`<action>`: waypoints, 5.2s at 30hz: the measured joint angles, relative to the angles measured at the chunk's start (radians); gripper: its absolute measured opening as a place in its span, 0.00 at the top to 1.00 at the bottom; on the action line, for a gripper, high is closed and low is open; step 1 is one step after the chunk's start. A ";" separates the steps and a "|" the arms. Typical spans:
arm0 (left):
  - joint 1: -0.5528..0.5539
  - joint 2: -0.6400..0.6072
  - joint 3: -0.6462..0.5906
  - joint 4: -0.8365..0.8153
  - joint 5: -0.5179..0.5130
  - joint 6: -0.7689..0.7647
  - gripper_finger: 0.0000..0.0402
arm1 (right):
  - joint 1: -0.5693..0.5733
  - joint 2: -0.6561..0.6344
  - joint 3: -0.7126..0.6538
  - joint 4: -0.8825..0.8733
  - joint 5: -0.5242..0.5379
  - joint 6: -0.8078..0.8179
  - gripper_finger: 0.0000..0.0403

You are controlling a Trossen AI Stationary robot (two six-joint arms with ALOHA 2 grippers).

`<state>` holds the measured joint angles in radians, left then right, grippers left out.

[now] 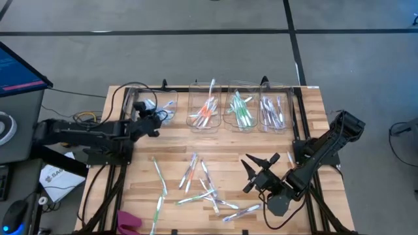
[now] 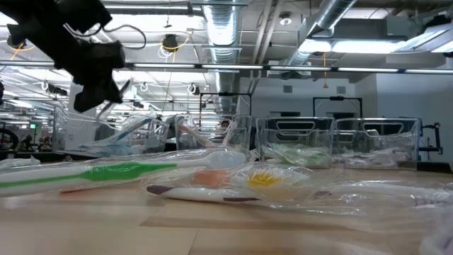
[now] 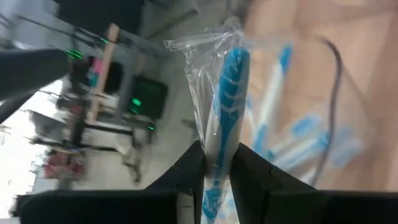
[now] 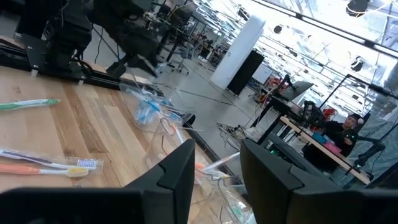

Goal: Pick & Place Toothbrushes
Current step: Put the blue toothbrush into the left transparent bin, then put the violet toothbrush into the right transparent bin

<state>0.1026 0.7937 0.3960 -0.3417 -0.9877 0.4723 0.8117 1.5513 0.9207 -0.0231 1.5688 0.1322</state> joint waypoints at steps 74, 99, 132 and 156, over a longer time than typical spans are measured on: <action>0.036 0.110 0.133 -0.223 0.044 -0.015 0.78 | -0.021 0.001 0.000 -0.031 -0.244 -0.023 0.70; -0.513 0.085 0.134 0.387 0.688 -0.432 0.78 | -0.090 0.024 -0.002 -0.142 -1.496 0.415 0.70; -0.513 0.182 0.133 0.448 0.686 -0.455 0.78 | -0.062 0.354 0.112 -0.323 -1.516 0.220 0.52; -0.513 0.182 0.133 0.446 0.687 -0.481 0.78 | -0.062 0.366 0.370 -0.951 -1.533 0.324 0.98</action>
<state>-0.4103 0.9752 0.5293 0.1040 -0.3012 -0.0090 0.7498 1.9177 1.2911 -0.9737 0.0356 0.4565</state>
